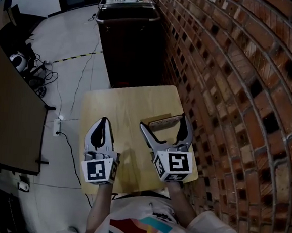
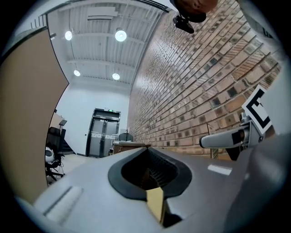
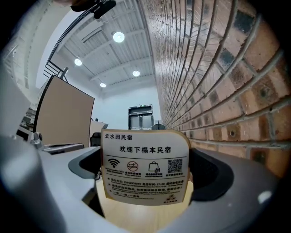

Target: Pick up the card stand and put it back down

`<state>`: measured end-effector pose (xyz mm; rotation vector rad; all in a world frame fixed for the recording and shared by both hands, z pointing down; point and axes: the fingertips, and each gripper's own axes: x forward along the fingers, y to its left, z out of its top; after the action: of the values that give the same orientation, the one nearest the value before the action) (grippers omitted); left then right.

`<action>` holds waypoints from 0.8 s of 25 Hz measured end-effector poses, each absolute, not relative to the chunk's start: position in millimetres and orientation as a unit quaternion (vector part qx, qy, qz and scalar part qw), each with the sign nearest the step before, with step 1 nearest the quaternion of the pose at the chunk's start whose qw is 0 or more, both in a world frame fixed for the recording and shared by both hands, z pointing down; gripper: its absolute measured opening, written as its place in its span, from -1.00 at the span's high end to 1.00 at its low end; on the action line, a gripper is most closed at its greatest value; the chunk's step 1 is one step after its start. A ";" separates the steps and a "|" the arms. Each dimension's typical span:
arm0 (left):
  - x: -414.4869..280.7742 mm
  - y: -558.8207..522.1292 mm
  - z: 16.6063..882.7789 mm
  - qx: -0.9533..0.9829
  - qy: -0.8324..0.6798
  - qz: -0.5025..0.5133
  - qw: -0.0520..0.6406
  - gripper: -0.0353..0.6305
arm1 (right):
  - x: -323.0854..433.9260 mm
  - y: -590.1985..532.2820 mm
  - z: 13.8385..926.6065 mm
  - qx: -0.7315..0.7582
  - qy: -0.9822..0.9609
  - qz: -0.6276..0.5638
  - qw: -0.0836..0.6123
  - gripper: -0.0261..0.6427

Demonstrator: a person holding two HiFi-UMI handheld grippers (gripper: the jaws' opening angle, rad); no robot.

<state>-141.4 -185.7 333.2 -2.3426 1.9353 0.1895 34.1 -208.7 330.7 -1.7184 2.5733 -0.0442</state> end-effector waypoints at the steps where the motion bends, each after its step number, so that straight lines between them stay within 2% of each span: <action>1: -141.9 -186.1 334.4 -0.768 0.636 0.061 0.046 0.88 | 34.4 -208.8 331.3 -0.555 0.831 -0.016 0.023 -0.80; 10: -147.9 -191.4 350.0 -0.764 0.643 0.052 0.025 0.88 | 29.8 -239.8 353.9 -0.554 0.831 -0.038 0.007 -0.80; 20: -170.9 -209.8 388.7 -0.744 0.667 0.021 -0.015 0.88 | 27.8 -346.5 421.2 -0.568 0.820 -0.044 -0.061 -0.80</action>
<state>-170.9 -209.8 388.7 -2.3604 2.1167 0.0679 27.8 -346.5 421.2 -1.8559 2.6802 -0.1428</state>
